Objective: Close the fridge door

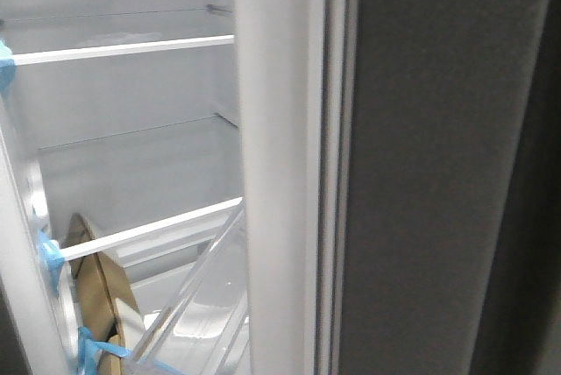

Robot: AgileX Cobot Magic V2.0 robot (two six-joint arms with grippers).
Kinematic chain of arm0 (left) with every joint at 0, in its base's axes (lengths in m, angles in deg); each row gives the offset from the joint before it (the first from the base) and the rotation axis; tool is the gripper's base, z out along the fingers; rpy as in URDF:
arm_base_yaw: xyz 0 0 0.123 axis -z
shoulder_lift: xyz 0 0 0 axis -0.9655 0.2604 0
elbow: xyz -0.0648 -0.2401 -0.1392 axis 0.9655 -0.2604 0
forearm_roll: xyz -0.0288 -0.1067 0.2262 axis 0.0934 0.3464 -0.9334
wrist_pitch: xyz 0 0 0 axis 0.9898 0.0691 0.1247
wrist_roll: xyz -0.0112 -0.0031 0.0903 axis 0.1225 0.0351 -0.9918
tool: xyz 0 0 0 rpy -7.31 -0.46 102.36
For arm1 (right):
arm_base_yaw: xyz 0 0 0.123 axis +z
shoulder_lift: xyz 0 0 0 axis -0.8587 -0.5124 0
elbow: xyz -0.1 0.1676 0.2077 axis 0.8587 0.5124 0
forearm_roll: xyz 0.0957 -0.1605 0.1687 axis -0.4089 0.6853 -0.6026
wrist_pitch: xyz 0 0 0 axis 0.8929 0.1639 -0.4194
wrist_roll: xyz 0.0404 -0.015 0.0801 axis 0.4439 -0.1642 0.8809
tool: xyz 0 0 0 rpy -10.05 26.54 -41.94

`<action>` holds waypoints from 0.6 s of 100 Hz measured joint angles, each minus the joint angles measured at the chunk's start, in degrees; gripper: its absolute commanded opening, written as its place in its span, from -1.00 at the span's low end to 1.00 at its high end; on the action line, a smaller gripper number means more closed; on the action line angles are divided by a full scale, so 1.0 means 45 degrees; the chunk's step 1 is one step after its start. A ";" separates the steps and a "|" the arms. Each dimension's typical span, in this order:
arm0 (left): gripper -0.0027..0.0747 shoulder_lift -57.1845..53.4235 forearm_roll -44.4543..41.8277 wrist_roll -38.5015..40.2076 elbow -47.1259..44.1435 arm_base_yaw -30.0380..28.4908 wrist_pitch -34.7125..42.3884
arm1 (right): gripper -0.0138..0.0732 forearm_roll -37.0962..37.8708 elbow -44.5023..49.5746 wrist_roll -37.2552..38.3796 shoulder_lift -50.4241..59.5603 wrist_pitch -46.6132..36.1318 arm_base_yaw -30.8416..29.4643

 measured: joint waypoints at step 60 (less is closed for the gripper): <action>-0.98 0.0000 0.0000 0.0000 0.0000 0.0000 0.0000 | -0.78 -0.4225 -0.1267 -0.3586 -0.2693 0.0301 0.0080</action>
